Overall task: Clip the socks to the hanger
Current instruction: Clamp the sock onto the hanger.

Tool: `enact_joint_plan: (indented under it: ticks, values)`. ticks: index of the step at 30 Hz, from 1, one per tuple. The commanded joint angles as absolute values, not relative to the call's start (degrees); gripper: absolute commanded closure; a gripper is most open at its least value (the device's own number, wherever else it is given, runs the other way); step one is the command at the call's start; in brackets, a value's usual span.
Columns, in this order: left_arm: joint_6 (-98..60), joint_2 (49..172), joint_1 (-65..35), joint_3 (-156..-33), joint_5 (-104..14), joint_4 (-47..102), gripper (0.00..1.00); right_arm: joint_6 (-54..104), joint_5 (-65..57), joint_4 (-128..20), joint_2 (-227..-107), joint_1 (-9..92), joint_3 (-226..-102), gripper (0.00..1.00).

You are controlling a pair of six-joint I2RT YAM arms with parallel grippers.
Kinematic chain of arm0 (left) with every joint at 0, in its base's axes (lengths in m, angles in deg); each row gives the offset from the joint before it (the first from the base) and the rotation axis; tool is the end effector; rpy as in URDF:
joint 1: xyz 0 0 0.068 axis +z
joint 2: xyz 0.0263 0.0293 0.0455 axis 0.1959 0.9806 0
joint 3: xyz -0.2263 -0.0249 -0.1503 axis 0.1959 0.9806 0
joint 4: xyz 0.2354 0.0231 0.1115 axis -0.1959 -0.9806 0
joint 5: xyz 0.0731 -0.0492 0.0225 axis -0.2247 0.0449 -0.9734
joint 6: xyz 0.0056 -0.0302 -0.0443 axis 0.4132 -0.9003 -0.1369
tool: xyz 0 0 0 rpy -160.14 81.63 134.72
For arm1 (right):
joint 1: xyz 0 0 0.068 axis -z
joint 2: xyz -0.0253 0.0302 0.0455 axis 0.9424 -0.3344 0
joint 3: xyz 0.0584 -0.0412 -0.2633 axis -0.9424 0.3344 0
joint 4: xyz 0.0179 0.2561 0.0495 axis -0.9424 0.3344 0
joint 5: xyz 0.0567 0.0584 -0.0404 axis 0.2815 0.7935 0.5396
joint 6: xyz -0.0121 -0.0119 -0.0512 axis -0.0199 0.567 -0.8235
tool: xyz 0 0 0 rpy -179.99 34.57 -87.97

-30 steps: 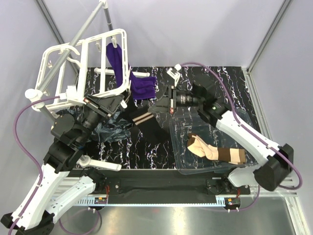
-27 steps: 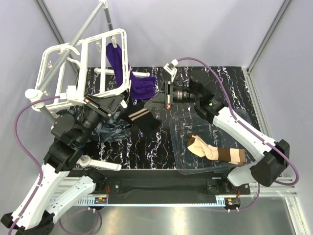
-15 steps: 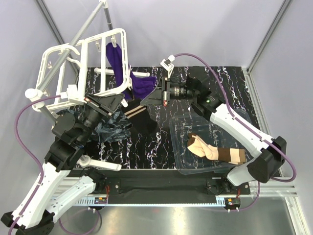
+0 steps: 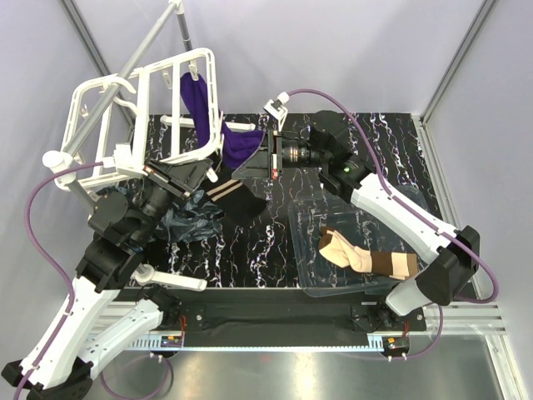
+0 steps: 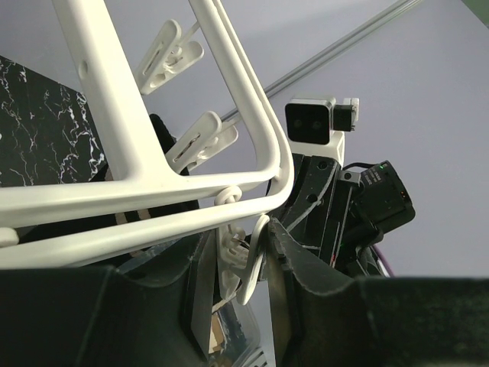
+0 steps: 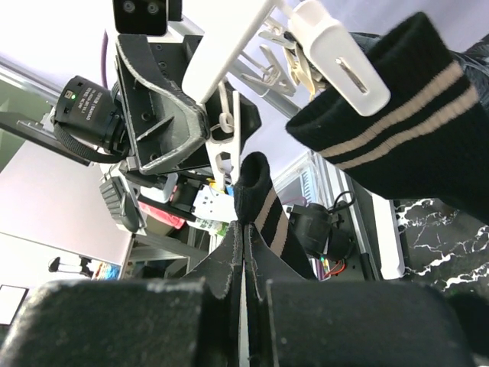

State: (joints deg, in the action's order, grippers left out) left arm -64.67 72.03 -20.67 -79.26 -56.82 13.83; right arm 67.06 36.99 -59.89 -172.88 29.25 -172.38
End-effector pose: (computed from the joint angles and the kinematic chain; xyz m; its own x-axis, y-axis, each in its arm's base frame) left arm 0.1107 -0.0665 0.4276 -0.3363 -0.7751 -0.5349 0.3573 0.4205 -0.8340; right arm 0.2467 0.2519 0.4280 -0.7372 0.0127 -0.6755 -0.6757 -0.0201 0.7369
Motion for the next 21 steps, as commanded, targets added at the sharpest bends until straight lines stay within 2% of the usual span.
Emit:
enact_joint_plan:
  ticks: [1,10,21]
  values:
    - [-65.7,72.5,-20.9,-79.6,-53.7,17.0,1.00,67.6,38.2,-62.6,-172.7,28.2,-174.8,1.00]
    - [-65.0,71.8,-20.9,-80.7,-54.2,16.3,1.00,66.7,37.9,-62.6,-170.7,27.4,-170.8,1.00]
    - [-65.4,71.9,-20.9,-79.9,-54.0,16.5,1.00,67.0,38.2,-63.0,-171.9,27.0,-173.0,1.00]
